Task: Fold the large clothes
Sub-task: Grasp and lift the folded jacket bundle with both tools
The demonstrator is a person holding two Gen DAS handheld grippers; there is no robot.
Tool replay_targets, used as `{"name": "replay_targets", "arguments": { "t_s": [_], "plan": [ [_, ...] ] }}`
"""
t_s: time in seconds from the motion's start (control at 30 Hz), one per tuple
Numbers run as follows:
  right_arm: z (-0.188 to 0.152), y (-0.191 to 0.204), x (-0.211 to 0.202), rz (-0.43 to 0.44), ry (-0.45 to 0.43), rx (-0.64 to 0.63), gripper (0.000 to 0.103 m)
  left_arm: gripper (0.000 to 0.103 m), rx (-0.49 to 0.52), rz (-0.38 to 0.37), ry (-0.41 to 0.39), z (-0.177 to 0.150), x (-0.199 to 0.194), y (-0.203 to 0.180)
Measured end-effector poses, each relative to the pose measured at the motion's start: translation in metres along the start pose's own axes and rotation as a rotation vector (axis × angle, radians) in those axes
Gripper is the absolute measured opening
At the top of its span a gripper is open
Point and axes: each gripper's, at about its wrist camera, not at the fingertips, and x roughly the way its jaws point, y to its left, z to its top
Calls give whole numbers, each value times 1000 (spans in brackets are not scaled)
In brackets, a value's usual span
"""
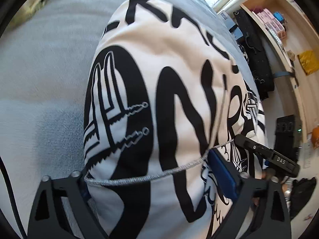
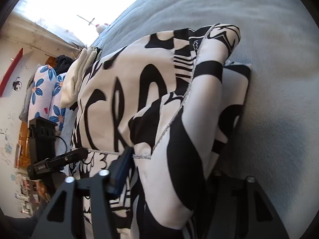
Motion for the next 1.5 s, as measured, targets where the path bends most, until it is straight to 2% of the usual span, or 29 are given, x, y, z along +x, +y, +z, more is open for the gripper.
{"name": "replay_targets", "arguments": {
  "t_s": [0.13,0.23,0.4,0.63,0.77,0.9,1.0,1.17,1.33,1.5],
  "plan": [
    [-4,25,-11,-59,-36,-48,35,70,74,80,-52,-3,-14,-26],
    [-7,47,-17,-112,-58,-87,32,63,99,103,-71,-4,-25,-40],
    [-16,82,-23,-144,-72,-115,30,59,119,125,-77,-5,-53,-46],
    [-31,132,-27,-116,-88,-144,30,59,138,159,-117,-9,-110,-34],
    [-36,169,-23,-88,-85,-169,30,59,133,177,-136,-11,-116,-54],
    [-36,212,-16,-55,-87,-204,30,59,113,184,-159,-14,-120,-41],
    [-30,249,-8,-19,-90,-232,30,59,96,195,-179,-9,-112,-33],
    [-11,302,15,32,-97,-268,30,59,99,234,-223,-19,-127,-17],
    [24,351,47,78,-105,-285,30,59,105,258,-254,-8,-116,-30],
    [63,380,80,106,-120,-288,30,59,121,268,-275,-31,-140,-16]
  ]
}}
